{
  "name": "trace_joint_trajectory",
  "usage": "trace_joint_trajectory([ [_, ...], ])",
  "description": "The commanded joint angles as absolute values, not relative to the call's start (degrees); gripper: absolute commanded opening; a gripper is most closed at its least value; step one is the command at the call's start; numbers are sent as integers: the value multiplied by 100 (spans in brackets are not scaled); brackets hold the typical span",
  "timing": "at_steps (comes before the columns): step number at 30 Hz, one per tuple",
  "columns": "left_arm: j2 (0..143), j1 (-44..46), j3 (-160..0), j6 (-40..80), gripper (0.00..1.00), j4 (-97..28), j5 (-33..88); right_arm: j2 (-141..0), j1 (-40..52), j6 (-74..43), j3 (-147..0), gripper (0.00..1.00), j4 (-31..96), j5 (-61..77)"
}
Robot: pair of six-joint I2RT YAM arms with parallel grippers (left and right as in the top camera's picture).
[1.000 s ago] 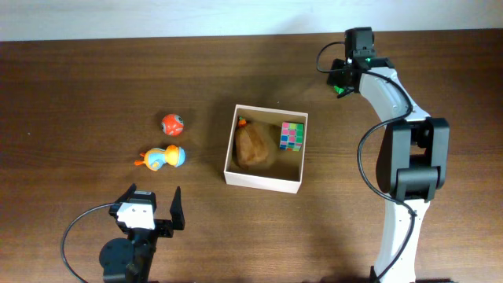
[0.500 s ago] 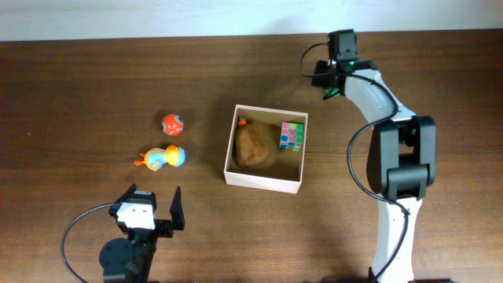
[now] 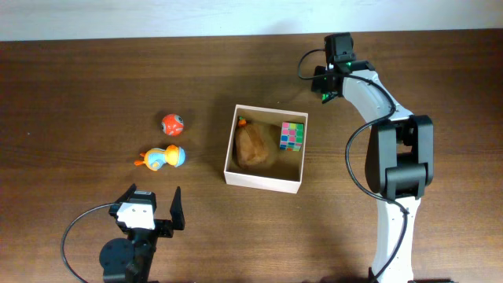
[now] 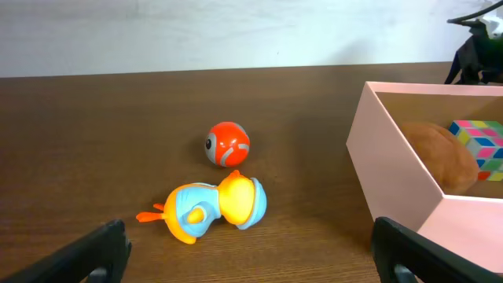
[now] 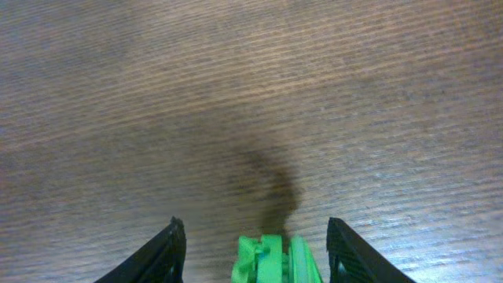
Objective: Pack container
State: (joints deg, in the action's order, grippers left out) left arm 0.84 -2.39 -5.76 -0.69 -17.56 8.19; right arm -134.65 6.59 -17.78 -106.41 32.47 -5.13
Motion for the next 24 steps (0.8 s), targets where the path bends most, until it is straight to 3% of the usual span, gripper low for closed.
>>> trace_joint_trajectory([
  [1,30,-279,-550,-178,99,-1756,878,-13574,670,-1739,-10726,50,3323,-738],
  [24,30,-279,-550,-178,99,-1756,878,-13570,668,-1678,-10733,43,3892,-843],
])
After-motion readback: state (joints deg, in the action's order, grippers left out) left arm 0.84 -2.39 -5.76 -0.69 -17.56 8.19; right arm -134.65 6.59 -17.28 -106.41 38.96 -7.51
